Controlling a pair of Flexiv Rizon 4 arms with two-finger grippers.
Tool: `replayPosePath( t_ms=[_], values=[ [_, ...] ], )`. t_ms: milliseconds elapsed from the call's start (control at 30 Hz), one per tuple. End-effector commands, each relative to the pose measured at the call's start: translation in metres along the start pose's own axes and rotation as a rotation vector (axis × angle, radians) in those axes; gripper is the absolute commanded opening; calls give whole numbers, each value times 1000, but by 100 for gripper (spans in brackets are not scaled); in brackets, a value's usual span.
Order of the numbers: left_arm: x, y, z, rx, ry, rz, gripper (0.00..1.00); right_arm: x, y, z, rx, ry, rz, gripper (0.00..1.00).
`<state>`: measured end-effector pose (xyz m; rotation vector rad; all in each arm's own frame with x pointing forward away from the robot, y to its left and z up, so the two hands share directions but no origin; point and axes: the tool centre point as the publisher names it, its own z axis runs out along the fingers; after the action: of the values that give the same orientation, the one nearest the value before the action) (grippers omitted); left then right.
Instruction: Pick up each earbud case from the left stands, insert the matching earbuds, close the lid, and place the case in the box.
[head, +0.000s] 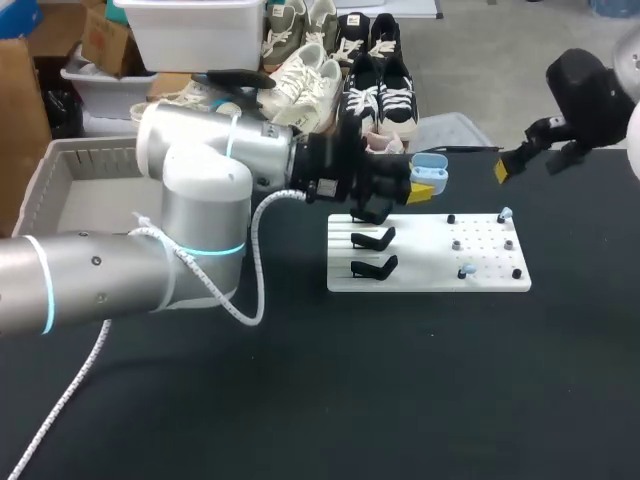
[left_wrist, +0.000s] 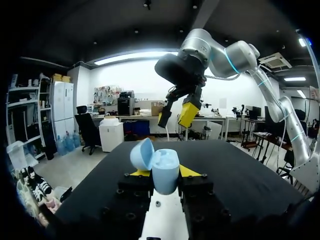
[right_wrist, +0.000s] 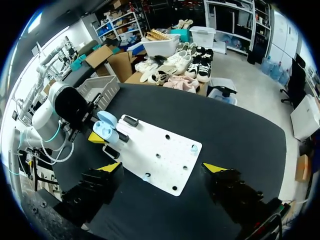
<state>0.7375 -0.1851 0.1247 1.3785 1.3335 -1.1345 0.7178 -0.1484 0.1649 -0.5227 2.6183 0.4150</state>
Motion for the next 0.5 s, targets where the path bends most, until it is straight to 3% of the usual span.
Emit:
replayPosePath(
  t_ms=[33, 500],
  values=[
    [7, -9, -3, -53, -3, 2, 0, 10, 0, -3, 35, -12, 5, 100],
    [22, -3, -2, -89, -23, -14, 0, 12, -4, -9, 42, 9, 8, 100]
  ],
)
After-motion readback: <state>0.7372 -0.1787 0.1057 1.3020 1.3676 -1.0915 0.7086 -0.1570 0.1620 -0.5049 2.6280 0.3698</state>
